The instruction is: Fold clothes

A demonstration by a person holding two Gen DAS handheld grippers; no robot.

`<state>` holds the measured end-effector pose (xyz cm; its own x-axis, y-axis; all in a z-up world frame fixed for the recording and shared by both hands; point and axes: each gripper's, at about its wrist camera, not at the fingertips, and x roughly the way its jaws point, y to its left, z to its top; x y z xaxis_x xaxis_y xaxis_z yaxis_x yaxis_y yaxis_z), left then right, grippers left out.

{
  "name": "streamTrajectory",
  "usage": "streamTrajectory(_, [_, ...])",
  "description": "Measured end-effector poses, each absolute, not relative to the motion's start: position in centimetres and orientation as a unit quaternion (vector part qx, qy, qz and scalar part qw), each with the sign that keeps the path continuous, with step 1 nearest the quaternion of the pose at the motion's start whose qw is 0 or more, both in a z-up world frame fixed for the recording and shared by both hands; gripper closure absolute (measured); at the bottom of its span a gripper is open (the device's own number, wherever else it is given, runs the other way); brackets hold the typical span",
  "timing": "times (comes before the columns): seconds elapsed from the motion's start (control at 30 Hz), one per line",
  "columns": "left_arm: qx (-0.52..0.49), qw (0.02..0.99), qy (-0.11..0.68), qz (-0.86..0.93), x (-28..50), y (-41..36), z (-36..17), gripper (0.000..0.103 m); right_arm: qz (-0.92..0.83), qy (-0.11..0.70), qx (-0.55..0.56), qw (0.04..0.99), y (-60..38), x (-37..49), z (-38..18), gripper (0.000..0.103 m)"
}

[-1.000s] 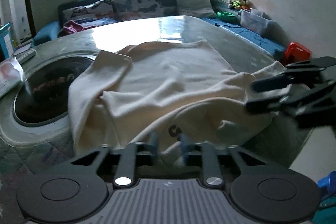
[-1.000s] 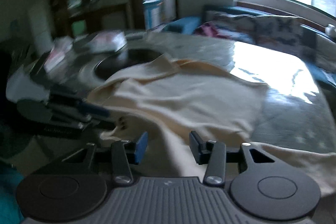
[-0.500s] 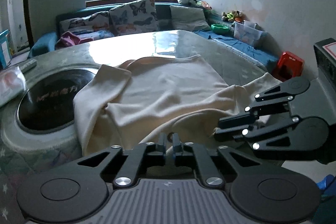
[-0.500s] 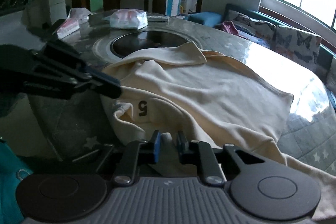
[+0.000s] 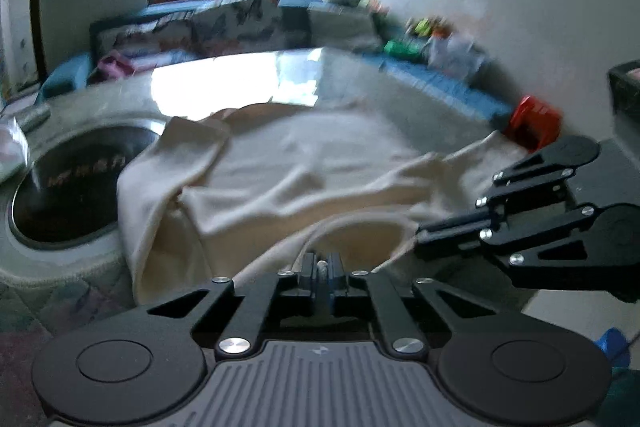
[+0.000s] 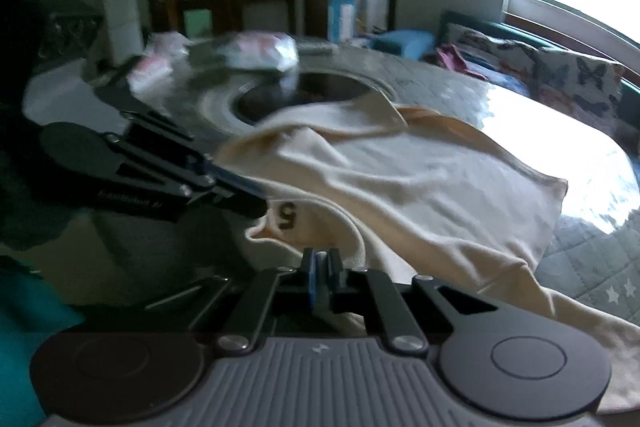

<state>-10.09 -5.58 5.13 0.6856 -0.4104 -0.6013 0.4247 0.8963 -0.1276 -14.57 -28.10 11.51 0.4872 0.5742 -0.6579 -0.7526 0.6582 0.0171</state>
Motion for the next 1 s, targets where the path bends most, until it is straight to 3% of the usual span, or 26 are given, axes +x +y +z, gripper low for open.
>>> streamTrajectory(0.23, [0.029,0.901,0.339,-0.269,-12.1,-4.2,4.1,0.097,0.444,0.364,-0.150,0.805,-29.2,-16.8,11.5,0.095])
streamTrajectory(0.37, [0.028,0.909,0.319,-0.265,-11.5,-4.0,5.4,0.097,0.420,0.343,-0.145,0.828,-29.8,-15.9,12.9,0.094])
streamTrajectory(0.47, [0.021,0.917,0.302,-0.258,-9.9,-4.6,6.1,0.096,0.374,0.329,-0.132,0.857,-30.1,-14.0,13.1,0.088])
streamTrajectory(0.6, [0.009,0.917,0.318,-0.242,-7.1,-6.1,5.0,0.096,0.345,0.334,-0.125,0.868,-29.4,-11.9,11.5,0.082])
streamTrajectory(0.87, [0.035,0.897,0.355,-0.260,-7.2,-7.5,1.7,0.093,0.366,0.356,-0.153,0.846,-27.6,-12.4,8.5,0.081])
streamTrajectory(0.93, [0.035,0.898,0.352,-0.260,-7.2,-7.3,2.0,0.092,0.377,0.355,-0.159,0.841,-27.7,-12.9,8.9,0.078])
streamTrajectory(1.0, [0.034,0.900,0.349,-0.259,-6.9,-7.2,2.3,0.091,0.376,0.349,-0.157,0.844,-28.1,-13.0,9.5,0.067])
